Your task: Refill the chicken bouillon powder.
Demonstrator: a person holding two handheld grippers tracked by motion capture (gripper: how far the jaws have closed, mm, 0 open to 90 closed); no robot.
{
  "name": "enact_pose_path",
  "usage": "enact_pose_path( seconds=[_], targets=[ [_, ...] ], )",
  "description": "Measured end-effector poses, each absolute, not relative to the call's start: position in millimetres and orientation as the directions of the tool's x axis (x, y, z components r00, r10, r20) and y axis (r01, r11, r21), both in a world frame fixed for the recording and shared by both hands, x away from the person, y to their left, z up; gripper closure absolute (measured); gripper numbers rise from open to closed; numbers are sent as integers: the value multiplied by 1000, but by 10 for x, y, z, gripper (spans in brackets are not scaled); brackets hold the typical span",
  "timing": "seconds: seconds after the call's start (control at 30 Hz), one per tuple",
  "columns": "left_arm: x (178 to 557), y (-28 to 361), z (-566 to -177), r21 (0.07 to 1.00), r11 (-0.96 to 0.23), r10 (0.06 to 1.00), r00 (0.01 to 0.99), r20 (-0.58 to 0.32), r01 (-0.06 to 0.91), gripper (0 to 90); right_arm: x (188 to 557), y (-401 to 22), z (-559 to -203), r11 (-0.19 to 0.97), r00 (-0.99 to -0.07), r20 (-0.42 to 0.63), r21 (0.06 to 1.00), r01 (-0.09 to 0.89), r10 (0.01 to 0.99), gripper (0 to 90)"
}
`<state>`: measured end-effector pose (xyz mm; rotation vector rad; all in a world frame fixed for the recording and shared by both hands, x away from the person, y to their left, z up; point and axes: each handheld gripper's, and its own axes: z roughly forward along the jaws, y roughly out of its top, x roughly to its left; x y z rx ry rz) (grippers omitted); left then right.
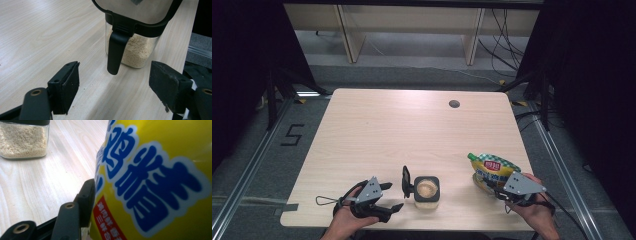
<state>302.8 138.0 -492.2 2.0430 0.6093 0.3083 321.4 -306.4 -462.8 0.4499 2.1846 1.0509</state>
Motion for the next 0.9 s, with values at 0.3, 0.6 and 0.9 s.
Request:
enact_pose_path(
  seconds=[0.3, 0.6, 0.9],
  targets=[
    [3034, 1377, -4925, 854, -435, 524, 852, -18, 286, 241, 3131, -3088, -4627, 593, -681, -405, 803, 53, 610, 467],
    [3022, 1369, -4931, 853, -428, 531, 847, -31, 300, 241, 3056, -3257, -4603, 485, -644, -310, 868, 109, 699, 352],
    [3024, 1373, -4931, 853, -429, 529, 848, -28, 296, 241, 3044, -3276, -4613, 481, -638, -302, 868, 122, 708, 321]
  ],
)
